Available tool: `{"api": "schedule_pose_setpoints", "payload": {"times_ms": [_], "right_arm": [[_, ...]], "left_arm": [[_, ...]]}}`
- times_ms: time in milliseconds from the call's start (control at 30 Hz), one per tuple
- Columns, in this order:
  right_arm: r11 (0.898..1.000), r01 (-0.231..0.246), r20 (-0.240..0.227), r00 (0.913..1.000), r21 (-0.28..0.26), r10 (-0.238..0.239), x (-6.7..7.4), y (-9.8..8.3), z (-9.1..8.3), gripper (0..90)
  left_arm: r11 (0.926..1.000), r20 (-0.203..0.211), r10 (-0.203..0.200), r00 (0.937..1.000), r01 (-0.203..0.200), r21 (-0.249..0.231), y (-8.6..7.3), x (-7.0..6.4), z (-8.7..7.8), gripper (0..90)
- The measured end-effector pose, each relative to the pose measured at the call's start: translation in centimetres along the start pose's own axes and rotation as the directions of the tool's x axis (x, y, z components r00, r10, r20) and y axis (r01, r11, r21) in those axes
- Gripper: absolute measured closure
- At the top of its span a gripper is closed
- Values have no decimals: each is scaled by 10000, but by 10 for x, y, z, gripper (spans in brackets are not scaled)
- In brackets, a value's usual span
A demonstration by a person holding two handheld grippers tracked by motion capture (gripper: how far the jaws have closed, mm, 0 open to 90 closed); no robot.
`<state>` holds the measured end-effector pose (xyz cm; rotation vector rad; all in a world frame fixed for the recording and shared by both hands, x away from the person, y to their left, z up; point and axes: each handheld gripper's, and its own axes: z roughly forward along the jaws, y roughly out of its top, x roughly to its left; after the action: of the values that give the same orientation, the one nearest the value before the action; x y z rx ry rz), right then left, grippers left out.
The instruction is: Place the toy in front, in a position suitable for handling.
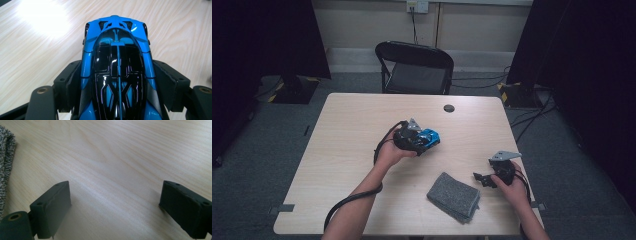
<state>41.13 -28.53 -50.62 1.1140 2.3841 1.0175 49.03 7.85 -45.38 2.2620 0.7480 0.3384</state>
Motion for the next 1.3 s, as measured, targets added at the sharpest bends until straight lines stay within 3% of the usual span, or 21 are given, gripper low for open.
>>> {"api": "schedule_pose_setpoints", "payload": {"times_ms": [433,967,1300], "right_arm": [[10000,-8,15,10000,0,8,0,0,0,91],[10000,-33,46,10000,0,33,0,1,1,90],[10000,-35,49,10000,4,35,0,1,1,90]], "left_arm": [[9991,-393,-373,9985,380,178,-38,20,-22,279],[9975,-482,-562,9973,582,400,-74,28,-27,278],[9972,-294,-654,9974,664,348,-83,31,-26,277]]}}
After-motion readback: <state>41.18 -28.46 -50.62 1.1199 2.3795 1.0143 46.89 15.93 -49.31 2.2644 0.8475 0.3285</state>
